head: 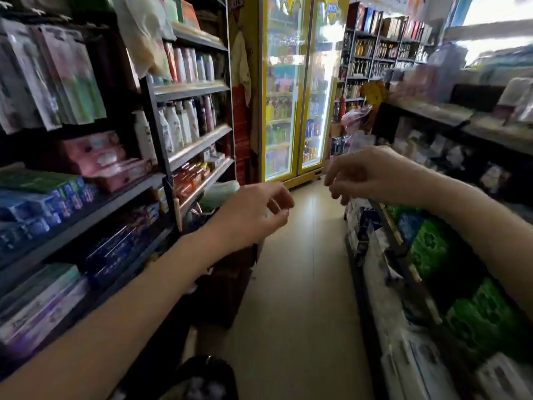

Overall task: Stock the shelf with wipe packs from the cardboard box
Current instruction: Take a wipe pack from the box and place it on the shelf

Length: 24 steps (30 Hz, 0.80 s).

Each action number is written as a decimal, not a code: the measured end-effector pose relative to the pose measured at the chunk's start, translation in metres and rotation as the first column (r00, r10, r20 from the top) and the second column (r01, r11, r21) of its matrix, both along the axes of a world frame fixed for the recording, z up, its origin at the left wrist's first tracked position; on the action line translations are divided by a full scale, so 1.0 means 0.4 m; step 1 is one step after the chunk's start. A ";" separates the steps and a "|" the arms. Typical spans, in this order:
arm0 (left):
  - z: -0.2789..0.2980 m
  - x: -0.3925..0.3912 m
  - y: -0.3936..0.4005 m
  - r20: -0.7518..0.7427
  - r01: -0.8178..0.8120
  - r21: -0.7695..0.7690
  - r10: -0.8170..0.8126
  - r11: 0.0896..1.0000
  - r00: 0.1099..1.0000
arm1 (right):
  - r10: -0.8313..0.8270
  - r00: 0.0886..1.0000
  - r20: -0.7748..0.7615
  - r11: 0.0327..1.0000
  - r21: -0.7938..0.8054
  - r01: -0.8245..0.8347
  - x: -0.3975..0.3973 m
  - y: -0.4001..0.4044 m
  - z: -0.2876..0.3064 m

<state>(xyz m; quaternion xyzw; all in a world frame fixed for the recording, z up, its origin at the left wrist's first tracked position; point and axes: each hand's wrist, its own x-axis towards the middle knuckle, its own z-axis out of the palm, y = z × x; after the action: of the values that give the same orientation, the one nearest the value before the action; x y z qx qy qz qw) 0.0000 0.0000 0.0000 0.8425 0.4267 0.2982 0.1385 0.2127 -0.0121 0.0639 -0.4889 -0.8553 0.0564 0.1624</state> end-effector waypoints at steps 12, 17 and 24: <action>-0.263 0.135 0.691 -0.400 -0.234 -0.212 0.135 0.949 0.907 | -0.059 0.971 0.230 0.968 -0.223 0.111 0.149 0.737 -0.266; -0.297 0.118 0.893 -0.472 -0.293 -0.248 0.149 0.923 0.869 | 0.030 0.960 0.278 0.964 -0.261 0.045 0.110 0.996 -0.315; -0.390 -0.013 1.293 -0.534 -0.456 -0.227 0.281 0.861 0.797 | 0.118 0.931 0.346 0.955 -0.297 -0.011 0.027 1.372 -0.418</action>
<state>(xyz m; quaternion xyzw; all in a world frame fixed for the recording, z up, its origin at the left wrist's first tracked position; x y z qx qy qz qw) -0.0051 0.5171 -0.1558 0.7508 0.6509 0.0205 0.1108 0.2234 0.5365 -0.1032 -0.4808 -0.8685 0.0962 -0.0722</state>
